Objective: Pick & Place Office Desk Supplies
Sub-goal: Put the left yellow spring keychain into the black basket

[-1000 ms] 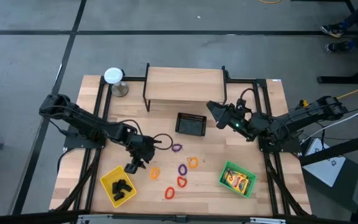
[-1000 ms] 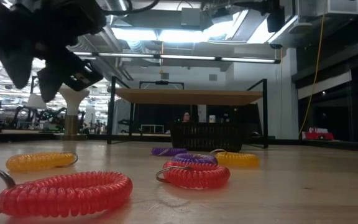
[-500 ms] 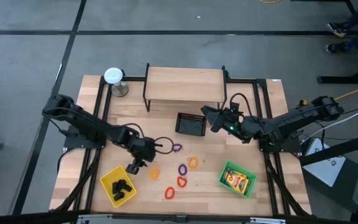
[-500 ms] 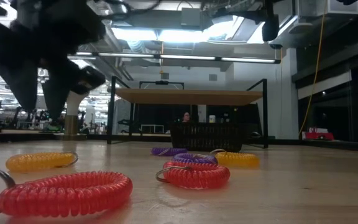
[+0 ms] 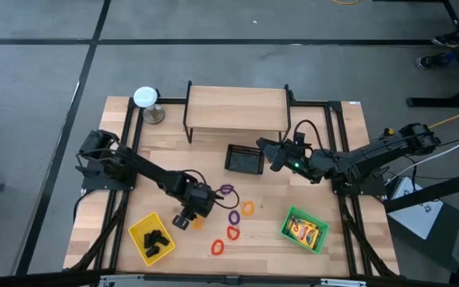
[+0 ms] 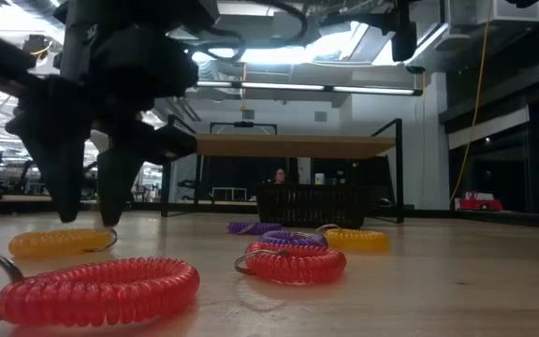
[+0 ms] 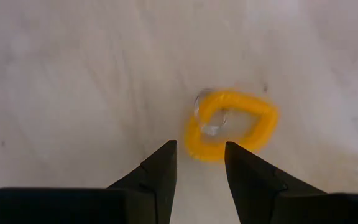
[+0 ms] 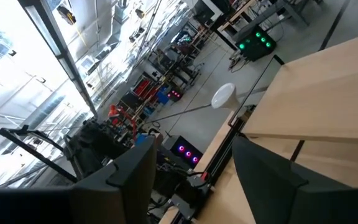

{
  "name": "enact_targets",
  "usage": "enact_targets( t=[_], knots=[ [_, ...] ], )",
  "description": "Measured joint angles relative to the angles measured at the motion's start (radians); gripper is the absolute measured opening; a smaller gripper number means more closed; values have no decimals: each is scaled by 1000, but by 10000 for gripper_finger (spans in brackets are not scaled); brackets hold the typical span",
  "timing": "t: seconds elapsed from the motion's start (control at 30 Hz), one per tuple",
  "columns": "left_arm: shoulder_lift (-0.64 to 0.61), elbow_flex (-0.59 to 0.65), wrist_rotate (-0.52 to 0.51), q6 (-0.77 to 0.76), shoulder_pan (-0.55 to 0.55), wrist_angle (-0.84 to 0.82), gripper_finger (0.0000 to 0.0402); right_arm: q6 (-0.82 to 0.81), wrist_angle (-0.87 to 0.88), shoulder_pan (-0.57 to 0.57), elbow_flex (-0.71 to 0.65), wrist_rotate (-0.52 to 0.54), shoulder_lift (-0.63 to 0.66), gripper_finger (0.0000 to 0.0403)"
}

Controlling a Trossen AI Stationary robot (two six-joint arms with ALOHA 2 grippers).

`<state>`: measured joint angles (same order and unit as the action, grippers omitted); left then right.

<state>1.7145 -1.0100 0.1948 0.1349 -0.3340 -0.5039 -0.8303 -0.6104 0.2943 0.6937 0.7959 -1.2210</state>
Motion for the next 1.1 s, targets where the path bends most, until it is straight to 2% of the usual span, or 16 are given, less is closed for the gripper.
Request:
enact_targets(
  t=[0.3, 0.5, 0.67, 0.77, 0.9, 1.0, 1.1],
  knots=[
    [14, -1, 6, -55, 0, 19, 132, 15, 1, -4, 0, 0, 0, 214],
    [69, -5, 21, -108, 0, 41, 132, 7, 6, -6, 0, -1, 0, 214],
    [99, -4, -21, -166, 0, 59, 129, 3, 6, -6, 0, -11, 0, 214],
    [104, -3, -75, -171, 1, 60, 109, 3, 6, -5, 0, -11, 0, 214],
    [105, -3, -107, -173, 2, 60, 54, 3, 6, -6, 0, -11, 0, 214],
    [106, -3, -90, -187, 9, 61, 15, 3, 6, -6, 0, -11, 0, 214],
    [97, -1, -3, -227, 35, 76, 11, 4, 5, -6, 0, -12, 0, 214]
  ],
)
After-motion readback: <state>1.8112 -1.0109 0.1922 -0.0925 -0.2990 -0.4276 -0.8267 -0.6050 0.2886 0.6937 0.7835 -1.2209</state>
